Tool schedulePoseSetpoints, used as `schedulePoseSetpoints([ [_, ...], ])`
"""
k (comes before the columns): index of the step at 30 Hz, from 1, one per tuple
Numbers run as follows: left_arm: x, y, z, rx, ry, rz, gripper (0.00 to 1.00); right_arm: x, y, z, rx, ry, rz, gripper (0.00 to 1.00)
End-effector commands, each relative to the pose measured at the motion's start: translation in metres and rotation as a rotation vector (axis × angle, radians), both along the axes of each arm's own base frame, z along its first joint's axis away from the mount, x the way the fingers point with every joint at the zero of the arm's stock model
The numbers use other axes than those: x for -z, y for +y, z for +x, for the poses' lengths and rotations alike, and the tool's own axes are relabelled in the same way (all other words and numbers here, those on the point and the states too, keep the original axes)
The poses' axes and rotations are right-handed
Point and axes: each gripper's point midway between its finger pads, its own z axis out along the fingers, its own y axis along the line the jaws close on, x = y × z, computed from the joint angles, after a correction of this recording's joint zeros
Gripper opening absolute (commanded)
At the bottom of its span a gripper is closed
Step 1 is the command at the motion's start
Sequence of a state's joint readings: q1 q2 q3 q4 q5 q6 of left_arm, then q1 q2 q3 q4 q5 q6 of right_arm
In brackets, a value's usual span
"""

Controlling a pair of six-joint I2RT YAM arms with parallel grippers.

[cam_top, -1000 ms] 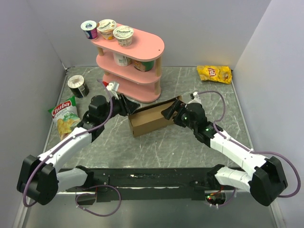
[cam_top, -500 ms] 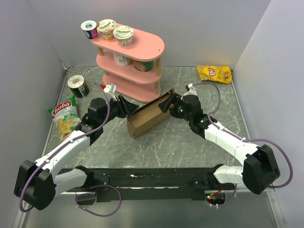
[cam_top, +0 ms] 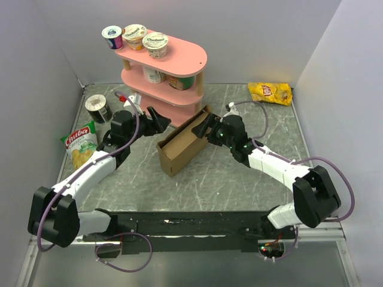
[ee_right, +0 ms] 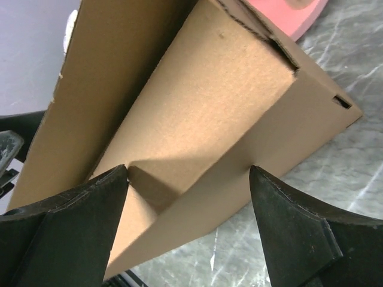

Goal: Fold the paper box

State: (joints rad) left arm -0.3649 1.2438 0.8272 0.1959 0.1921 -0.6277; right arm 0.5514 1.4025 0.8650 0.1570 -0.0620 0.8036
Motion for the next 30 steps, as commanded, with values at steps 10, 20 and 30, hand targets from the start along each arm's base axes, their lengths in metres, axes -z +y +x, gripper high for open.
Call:
schedulePoseSetpoints([
  [10,-0.07,0.091,-0.02,-0.25,-0.183,0.116,0.96,-0.031,0.012,0.029,-0.009,-0.059,-0.003,0.75],
  [20,-0.038,0.062,-0.089,0.026,-0.171,0.118,0.81,-0.025,0.012,0.05,-0.049,-0.036,-0.037,0.65],
  [30,-0.023,0.042,-0.116,0.257,-0.184,0.192,0.8,-0.028,0.018,0.05,-0.099,-0.049,-0.002,0.61],
])
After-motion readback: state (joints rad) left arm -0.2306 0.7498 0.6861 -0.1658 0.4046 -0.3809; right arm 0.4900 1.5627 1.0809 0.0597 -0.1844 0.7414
